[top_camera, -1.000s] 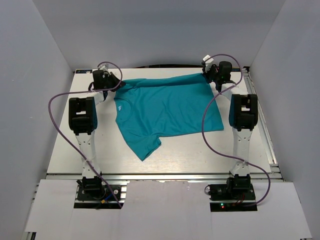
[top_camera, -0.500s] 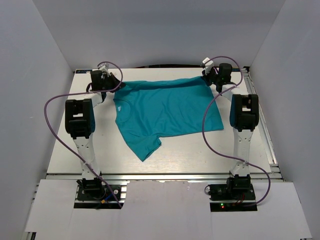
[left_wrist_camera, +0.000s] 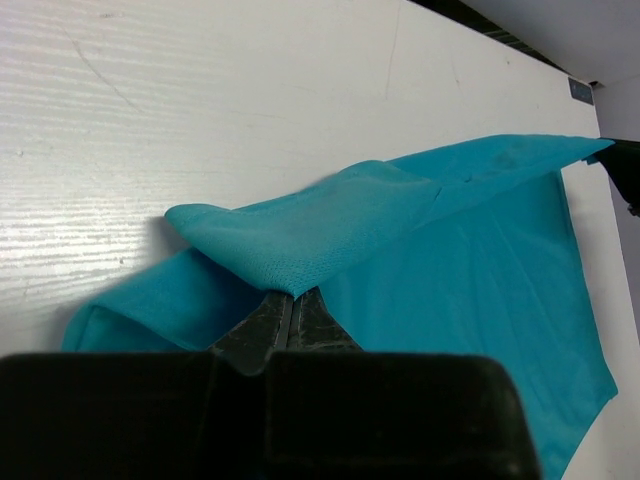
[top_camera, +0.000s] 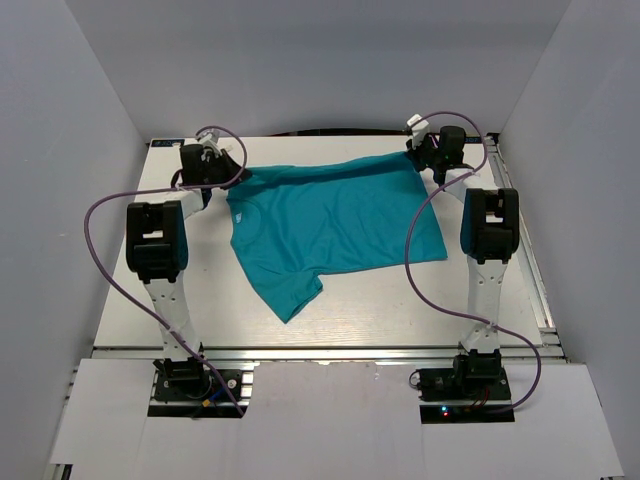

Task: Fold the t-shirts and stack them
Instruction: Fold the flattened T-shirt at the center of the board.

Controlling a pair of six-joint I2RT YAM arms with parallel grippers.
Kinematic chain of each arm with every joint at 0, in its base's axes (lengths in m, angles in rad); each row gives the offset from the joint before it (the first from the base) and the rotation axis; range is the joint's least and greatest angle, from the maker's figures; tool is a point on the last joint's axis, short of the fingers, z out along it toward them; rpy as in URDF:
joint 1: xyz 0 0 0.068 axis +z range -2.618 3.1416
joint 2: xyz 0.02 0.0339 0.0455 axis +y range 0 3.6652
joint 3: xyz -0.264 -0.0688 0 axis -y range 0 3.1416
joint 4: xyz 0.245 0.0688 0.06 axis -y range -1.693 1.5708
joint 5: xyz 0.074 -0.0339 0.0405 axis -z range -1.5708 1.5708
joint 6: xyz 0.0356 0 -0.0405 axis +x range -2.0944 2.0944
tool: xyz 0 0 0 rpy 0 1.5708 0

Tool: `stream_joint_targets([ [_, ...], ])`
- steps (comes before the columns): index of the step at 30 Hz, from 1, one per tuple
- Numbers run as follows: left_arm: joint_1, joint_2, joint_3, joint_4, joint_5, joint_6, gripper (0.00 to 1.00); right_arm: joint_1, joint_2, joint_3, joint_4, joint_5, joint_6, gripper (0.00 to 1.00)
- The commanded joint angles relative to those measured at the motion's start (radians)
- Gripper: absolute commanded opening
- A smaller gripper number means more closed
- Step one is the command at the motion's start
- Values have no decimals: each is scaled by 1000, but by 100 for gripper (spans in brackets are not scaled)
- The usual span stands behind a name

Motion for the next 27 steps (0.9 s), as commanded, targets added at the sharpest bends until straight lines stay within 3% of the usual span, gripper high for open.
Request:
stream_joint_targets([
  [1,-10,-89,-26,12,23,26,0,-6,-60,-1,8,14,5,0],
  [27,-19,-99,-84,-4,-12,56,0,-13,-85,-53,-2,2,-11,0],
])
